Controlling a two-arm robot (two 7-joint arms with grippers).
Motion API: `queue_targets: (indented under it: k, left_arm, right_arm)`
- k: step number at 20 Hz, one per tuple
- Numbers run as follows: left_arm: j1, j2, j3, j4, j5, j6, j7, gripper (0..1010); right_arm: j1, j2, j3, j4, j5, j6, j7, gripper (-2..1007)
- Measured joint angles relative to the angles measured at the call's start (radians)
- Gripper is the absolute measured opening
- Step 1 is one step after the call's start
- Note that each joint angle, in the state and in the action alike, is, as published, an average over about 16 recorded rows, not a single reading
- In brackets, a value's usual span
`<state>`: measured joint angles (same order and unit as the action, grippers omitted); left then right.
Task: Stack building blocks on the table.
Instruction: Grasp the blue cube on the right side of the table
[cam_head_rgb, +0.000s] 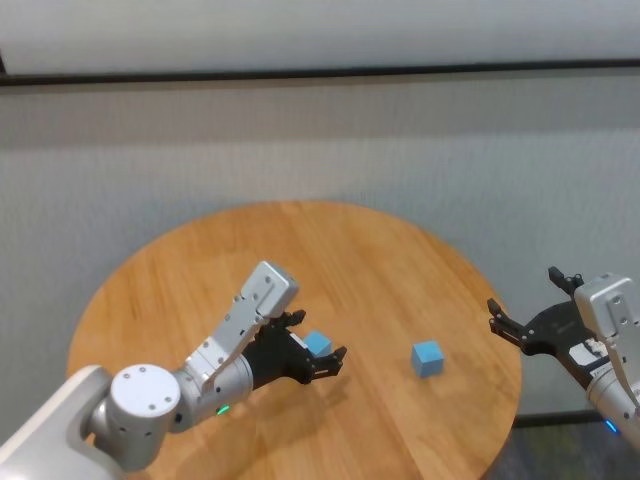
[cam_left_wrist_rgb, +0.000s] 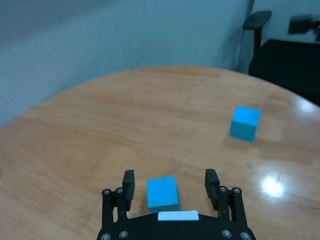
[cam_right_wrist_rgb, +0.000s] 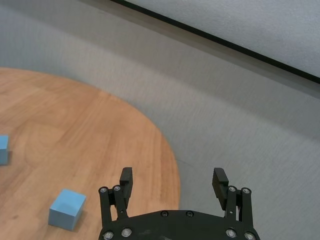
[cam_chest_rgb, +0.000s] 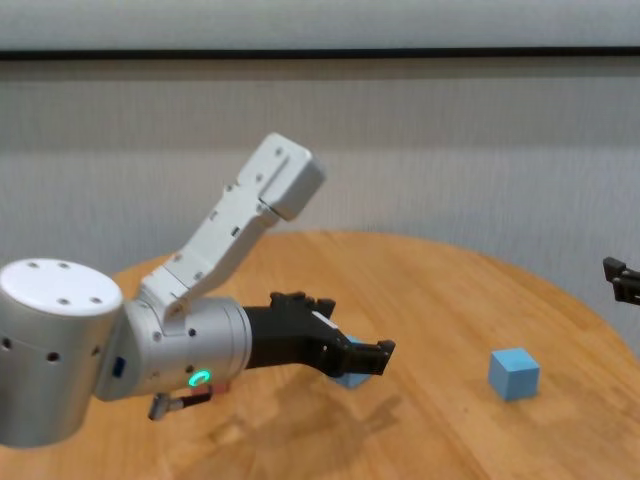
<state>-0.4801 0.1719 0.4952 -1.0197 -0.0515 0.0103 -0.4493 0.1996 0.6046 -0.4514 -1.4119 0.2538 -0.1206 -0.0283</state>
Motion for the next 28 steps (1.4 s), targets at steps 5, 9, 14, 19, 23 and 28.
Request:
queue_targets:
  k: [5,9,14,19,23,28]
  left_arm:
    - [0.055,0.056,-0.016,-0.129,-0.020,0.012,-0.010,965]
    - [0.097,0.107,-0.032,-0.219,-0.038,0.016,-0.017,997]
    - [0.155,0.184,-0.061,-0.318,-0.066,0.010,-0.032,1003]
    - [0.204,0.252,-0.091,-0.393,-0.100,0.002,-0.049,1003]
    - [0.231,0.291,-0.108,-0.432,-0.120,-0.003,-0.061,1003]
    - [0.246,0.311,-0.120,-0.453,-0.137,-0.004,-0.069,1003]
  right_arm:
    - [0.000,0.000,0.000,0.000,0.000,0.000,0.000,1005]
    - [0.000,0.000,0.000,0.000,0.000,0.000,0.000,1005]
    - [0.000,0.000,0.000,0.000,0.000,0.000,0.000,1005]
    - [0.000,0.000,0.000,0.000,0.000,0.000,0.000,1005]
    - [0.000,0.000,0.000,0.000,0.000,0.000,0.000,1005]
    - [-0.002,-0.007,0.004,-0.009,0.012,0.015,0.004,1005]
